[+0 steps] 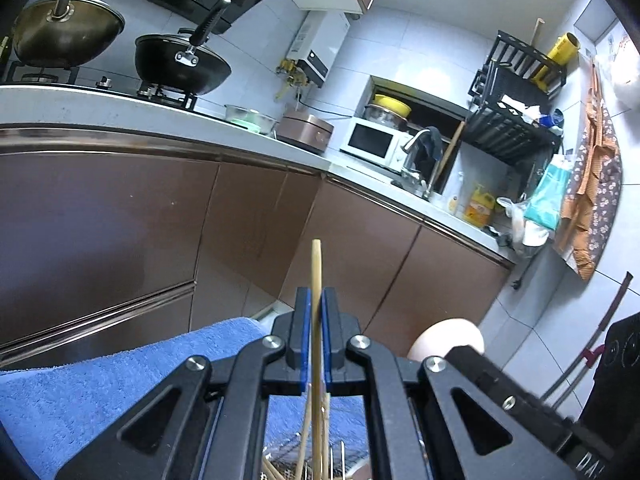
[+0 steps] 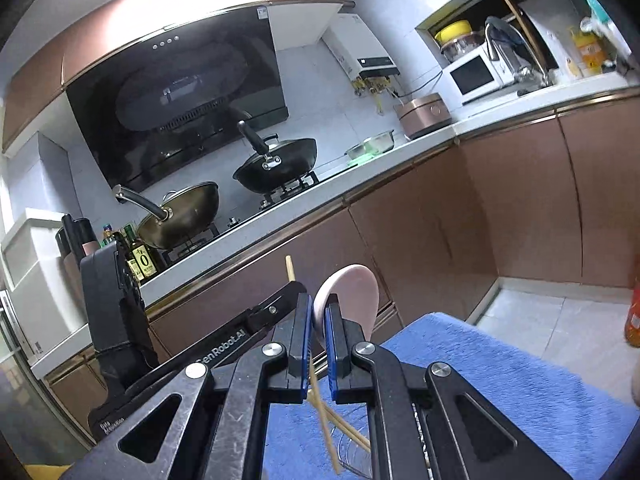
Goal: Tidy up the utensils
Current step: 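Carry chopstick and white spoon over the clear holder and lower them in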
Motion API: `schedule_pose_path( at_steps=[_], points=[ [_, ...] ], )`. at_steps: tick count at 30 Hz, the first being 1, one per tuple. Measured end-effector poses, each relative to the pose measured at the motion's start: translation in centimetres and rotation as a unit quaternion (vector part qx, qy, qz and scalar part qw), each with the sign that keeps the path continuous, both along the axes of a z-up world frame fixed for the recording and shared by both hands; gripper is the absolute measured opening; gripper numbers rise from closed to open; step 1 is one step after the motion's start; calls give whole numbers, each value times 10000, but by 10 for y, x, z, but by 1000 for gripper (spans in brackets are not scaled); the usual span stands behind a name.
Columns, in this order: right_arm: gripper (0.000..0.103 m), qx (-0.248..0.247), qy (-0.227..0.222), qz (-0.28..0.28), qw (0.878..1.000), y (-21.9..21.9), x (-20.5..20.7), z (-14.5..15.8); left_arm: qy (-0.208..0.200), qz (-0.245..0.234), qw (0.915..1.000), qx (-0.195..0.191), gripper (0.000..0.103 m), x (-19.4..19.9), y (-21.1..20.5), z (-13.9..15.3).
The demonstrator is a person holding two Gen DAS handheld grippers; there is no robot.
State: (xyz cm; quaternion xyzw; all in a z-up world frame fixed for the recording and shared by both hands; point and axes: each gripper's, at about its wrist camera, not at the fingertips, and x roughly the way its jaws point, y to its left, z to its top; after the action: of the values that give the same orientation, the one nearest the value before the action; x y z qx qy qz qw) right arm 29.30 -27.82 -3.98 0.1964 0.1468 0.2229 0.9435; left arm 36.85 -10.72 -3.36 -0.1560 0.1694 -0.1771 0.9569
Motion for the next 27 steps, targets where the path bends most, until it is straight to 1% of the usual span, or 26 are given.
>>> schedule_pose_path(
  at_steps=[2, 6, 10, 14, 17, 21, 27],
  points=[
    [7, -26, 31, 38, 10000, 2, 5, -6, -87, 108, 9999, 18, 4, 3, -3, -5],
    [7, -31, -46, 33, 10000, 2, 3, -13, -176, 308, 9994, 52, 4, 5, -4, -17],
    [7, -33, -80, 3, 10000, -1, 0, -9, -97, 364, 9993, -17, 4, 8, -1, -26],
    [7, -14, -146, -2, 9999, -2, -3, -4, -82, 410, 9990, -123, 4, 8, 6, -27],
    [7, 30, -128, 13, 9999, -3, -3, -6, -113, 473, 9987, -161, 4, 9, 10, -26],
    [7, 42, -104, 8, 9999, -2, -1, -7, -49, 519, 9984, -214, 4, 10, 14, -30],
    [7, 80, -203, 13, 9998, 0, 3, -3, -29, 566, 9979, -306, 4, 11, 21, -31]
  ],
)
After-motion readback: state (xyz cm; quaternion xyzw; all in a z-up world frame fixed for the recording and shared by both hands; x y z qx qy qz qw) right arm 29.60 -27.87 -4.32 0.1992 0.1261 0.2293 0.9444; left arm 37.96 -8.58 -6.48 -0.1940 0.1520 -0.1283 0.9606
